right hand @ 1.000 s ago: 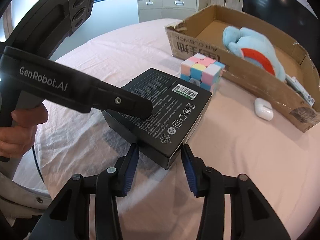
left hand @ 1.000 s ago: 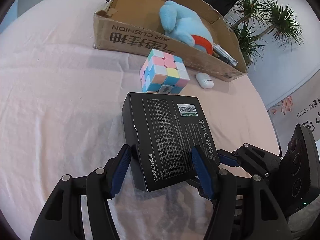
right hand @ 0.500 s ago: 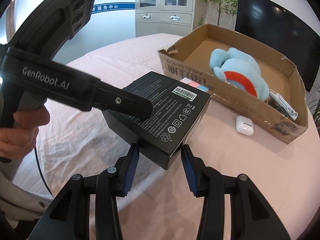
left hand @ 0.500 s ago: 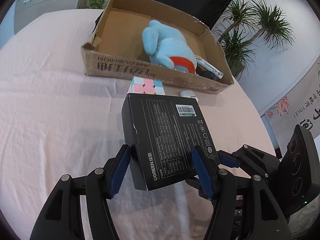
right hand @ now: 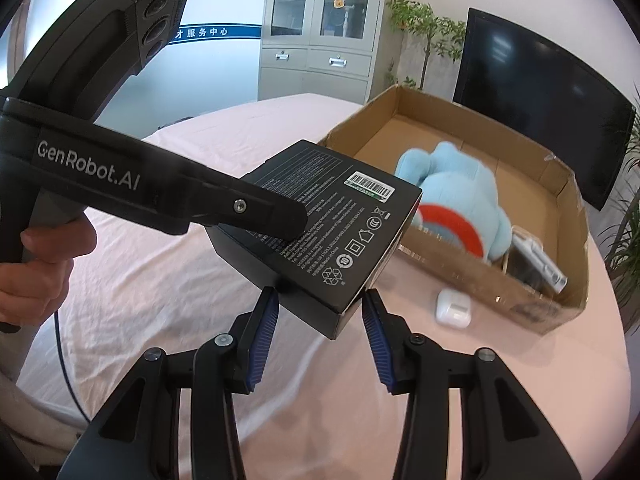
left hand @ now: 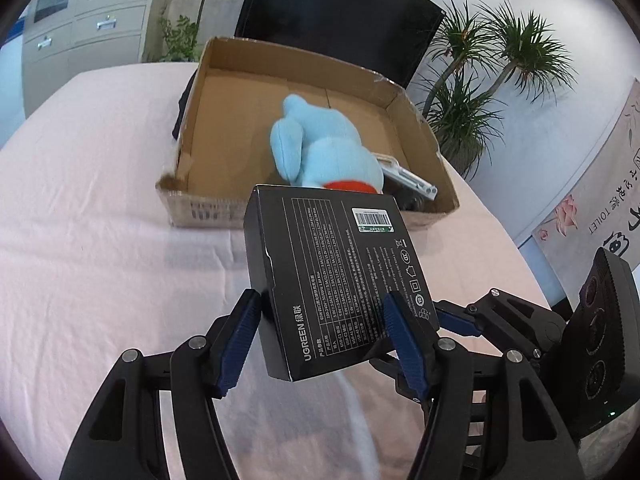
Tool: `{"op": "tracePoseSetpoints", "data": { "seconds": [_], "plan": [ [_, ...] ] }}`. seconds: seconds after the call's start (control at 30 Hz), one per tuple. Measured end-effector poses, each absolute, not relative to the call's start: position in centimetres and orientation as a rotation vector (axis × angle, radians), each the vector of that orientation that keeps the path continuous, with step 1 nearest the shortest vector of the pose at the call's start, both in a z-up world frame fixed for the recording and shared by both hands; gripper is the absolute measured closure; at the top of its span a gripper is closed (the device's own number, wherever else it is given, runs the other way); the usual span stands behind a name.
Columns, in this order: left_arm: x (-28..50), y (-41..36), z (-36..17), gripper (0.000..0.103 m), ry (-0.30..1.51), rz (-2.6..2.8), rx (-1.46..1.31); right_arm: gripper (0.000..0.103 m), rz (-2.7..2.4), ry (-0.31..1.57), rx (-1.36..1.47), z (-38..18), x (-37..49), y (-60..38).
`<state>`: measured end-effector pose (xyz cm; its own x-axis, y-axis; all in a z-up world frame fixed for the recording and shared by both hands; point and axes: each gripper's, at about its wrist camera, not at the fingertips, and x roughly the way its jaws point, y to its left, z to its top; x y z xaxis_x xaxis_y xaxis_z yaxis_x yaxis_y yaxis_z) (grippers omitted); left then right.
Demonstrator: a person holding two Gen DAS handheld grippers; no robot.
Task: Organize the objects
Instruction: 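Carry the black box into the cardboard box and open the right gripper, then move the right gripper down to the white earbuds case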
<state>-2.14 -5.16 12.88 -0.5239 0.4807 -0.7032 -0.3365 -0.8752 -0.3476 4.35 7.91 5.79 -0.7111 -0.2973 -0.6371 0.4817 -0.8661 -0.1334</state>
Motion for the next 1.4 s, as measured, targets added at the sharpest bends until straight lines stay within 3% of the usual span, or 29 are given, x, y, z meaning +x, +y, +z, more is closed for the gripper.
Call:
{"op": "tracePoseSetpoints", "data": {
  "seconds": [0.63, 0.93, 1.1, 1.23, 1.4],
  "plan": [
    [-13.3, -6.9, 19.1, 0.04, -0.137, 2.506, -1.019, 0.062, -2.614, 0.49, 0.738, 10.8, -6.4, 5.5],
    [-21.3, -7.6, 13.6, 0.039, -0.12, 2.477, -1.18, 0.062, -2.582, 0.499, 0.876, 7.0, -12.8, 2.7],
    [-22.6, -9.7, 10.3, 0.038, -0.328, 2.402, -1.27, 0.062, -2.533, 0.484, 0.989, 4.6, -14.3, 2.1],
    [-20.7, -10.4, 12.8, 0.035, -0.381, 2.401, -1.18, 0.047, -2.568, 0.466, 0.914, 6.8, -12.4, 3.3],
    [-17.1, -8.6, 16.2, 0.029, -0.298, 2.447, -1.099, 0.041, -2.664, 0.41, 0.835, 10.1, -9.6, 6.6]
  ]
}}
